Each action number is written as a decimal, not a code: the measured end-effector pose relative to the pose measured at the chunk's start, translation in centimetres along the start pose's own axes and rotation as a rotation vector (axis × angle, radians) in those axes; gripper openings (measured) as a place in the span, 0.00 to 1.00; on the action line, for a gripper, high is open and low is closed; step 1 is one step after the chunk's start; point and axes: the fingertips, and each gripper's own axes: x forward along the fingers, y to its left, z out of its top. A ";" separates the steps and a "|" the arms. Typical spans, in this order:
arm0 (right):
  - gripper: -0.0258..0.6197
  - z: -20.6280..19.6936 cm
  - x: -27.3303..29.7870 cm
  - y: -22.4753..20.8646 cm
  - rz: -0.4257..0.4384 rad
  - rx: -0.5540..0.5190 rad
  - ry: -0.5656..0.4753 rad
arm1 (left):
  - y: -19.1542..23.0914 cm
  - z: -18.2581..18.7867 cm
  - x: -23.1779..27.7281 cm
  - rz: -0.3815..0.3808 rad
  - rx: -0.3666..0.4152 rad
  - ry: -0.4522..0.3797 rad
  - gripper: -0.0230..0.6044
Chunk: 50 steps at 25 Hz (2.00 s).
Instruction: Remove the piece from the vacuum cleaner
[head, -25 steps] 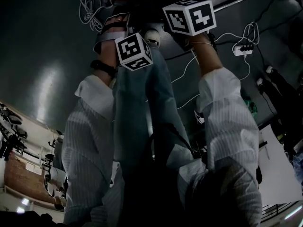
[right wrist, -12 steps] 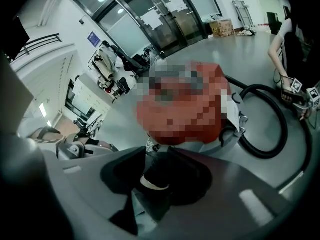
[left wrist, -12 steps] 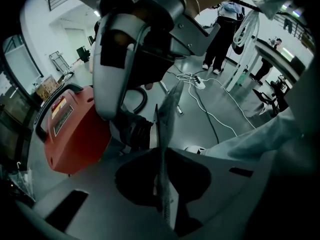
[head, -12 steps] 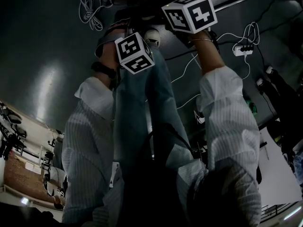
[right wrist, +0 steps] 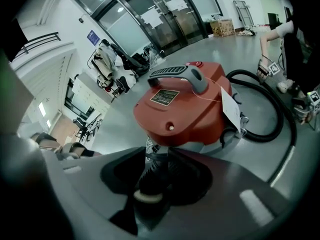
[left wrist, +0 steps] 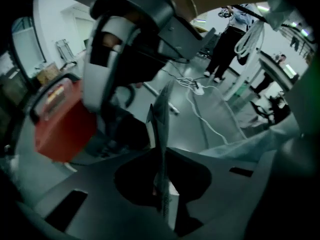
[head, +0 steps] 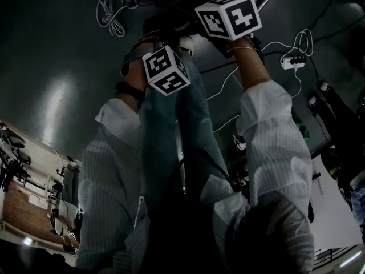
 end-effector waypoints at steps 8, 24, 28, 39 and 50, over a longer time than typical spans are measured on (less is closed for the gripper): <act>0.25 0.1 -0.1 0.2 0.019 -0.014 -0.044 | -7.0 -3.3 0.1 -0.140 -0.051 0.018 0.07; 0.04 10.6 -22.3 16.9 -0.081 -0.176 -0.515 | 2.4 2.5 -26.4 0.173 -0.196 -0.180 0.08; 0.04 15.4 -29.4 25.0 -0.118 -0.273 -0.606 | 2.6 3.3 -37.2 0.289 -0.295 -0.231 0.08; 0.04 23.0 -36.8 39.3 -0.081 -0.389 -0.747 | 6.1 3.3 -58.3 0.592 -0.586 -0.552 0.08; 0.04 29.9 -32.9 41.7 -0.023 -0.478 -0.761 | 13.7 -0.9 -63.1 0.705 -0.724 -0.668 0.08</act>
